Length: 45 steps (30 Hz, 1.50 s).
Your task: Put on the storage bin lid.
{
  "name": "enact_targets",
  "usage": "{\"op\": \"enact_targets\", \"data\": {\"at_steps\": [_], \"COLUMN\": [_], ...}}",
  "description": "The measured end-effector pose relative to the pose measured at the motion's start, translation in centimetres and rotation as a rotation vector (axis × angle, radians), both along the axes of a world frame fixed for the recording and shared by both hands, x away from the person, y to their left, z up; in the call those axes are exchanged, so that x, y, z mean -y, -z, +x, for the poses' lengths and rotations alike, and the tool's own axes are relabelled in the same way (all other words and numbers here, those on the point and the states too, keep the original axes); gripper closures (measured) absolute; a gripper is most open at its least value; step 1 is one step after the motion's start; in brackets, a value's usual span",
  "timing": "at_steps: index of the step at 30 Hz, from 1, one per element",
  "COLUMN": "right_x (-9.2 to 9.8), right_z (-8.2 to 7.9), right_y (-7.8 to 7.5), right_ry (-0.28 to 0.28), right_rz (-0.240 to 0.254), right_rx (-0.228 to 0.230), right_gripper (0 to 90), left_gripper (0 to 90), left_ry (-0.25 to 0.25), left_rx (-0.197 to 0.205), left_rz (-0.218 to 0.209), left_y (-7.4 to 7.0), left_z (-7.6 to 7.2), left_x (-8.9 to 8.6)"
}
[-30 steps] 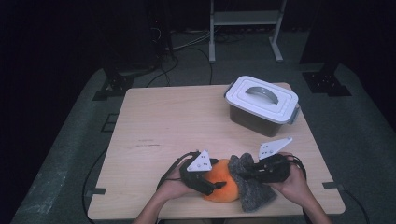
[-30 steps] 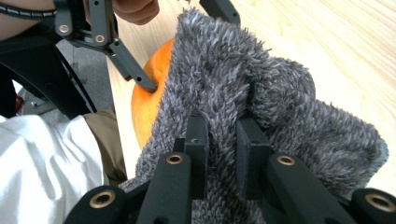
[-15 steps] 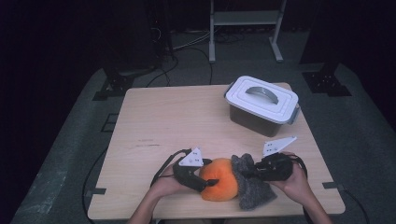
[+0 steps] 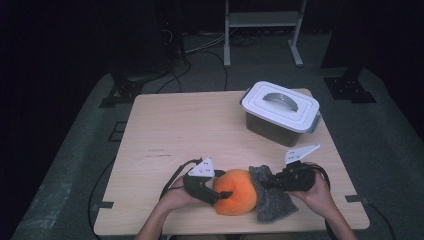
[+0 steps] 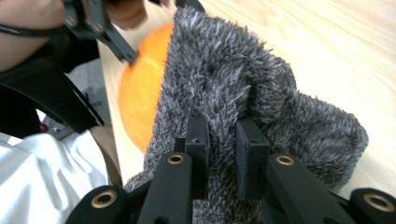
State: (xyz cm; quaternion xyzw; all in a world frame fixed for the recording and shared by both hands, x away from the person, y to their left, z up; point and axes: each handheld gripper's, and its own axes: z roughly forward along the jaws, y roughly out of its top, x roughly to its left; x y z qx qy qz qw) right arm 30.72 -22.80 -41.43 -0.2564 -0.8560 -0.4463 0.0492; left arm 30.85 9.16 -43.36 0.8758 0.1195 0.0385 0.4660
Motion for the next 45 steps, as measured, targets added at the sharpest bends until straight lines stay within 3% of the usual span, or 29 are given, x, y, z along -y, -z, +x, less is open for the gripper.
{"op": "enact_targets", "data": {"at_steps": [4, 8, 10, 13, 15, 18, 21, 23, 24, 26, 30, 32, 35, 38, 40, 43, 45], "right_x": [-0.2, 0.7, 1.2, 1.0, 0.4, -0.5, -0.1, 0.3, 0.5, 0.7, -0.4, -1.3, -2.5, -1.8, -1.4, -1.0, -1.0], "right_z": [0.3, 0.6, 0.6, 0.5, 0.4, 0.4, 0.5, 0.5, 0.5, 0.3, -0.4, -0.6, -0.7, -0.6, -0.6, -0.4, -0.3], "right_y": [0.9, 1.9, 1.7, 0.1, -0.5, 0.1, 0.9, 1.3, 1.4, 0.9, -1.6, -1.9, -0.7, -0.4, -0.3, 0.0, 0.0], "right_ry": [-0.019, 0.009, 0.019, 0.022, 0.009, -0.016, -0.02, -0.01, -0.004, 0.004, -0.016, -0.044, -0.081, -0.092, -0.094, -0.099, -0.095], "right_rz": [-0.024, -0.093, -0.066, 0.013, 0.027, -0.002, -0.015, -0.075, -0.081, -0.065, 0.037, 0.024, -0.047, -0.047, -0.055, -0.044, -0.049], "right_rx": [-0.036, -0.072, -0.07, -0.033, -0.016, -0.023, -0.063, -0.067, -0.07, -0.058, 0.019, 0.034, 0.003, -0.026, -0.03, -0.051, -0.055], "right_gripper": [77.0, 77.0, 77.1, 77.1, 76.9, 76.7, 76.6, 76.6, 76.6, 76.6, 76.7, 76.6, 76.4, 76.0, 76.0, 76.1, 76.1], "left_gripper": [27.3, 27.2, 27.2, 27.1, 27.2, 27.1, 27.1, 27.1, 27.0, 26.5, 25.4, 24.0, 17.0, 8.0, 8.0, 8.4, 18.6], "left_ry": [0.002, -0.001, 0.003, 0.015, 0.022, 0.024, 0.024, 0.022, 0.02, 0.017, 0.024, 0.026, 0.034, 0.036, 0.033, 0.028, 0.033], "left_rx": [0.004, -0.001, -0.001, 0.005, 0.015, 0.017, 0.023, 0.025, 0.025, 0.023, 0.035, 0.048, 0.04, 0.023, 0.019, -0.032, -0.033], "left_rz": [-0.003, -0.006, -0.011, -0.007, -0.003, -0.002, 0.002, 0.003, 0.003, 0.002, 0.001, 0.004, 0.014, 0.017, 0.012, 0.015, 0.019], "left_y": [0.0, 0.0, 0.0, 0.0, 0.0, 0.0, -0.1, -0.1, -0.1, -0.1, -0.3, -0.4, -0.7, -0.9, -0.7, -0.2, 0.0], "left_z": [-0.1, -0.1, -0.1, -0.2, -0.4, -0.4, -0.5, -0.5, -0.5, -0.6, -0.8, -0.9, -1.0, -0.8, -0.7, -0.3, -0.4], "left_x": [0.0, 0.0, 0.1, 0.4, 0.6, 0.6, 0.7, 0.7, 0.7, 0.9, 1.3, 1.5, 1.6, 1.4, 1.3, 1.5, 1.5]}}
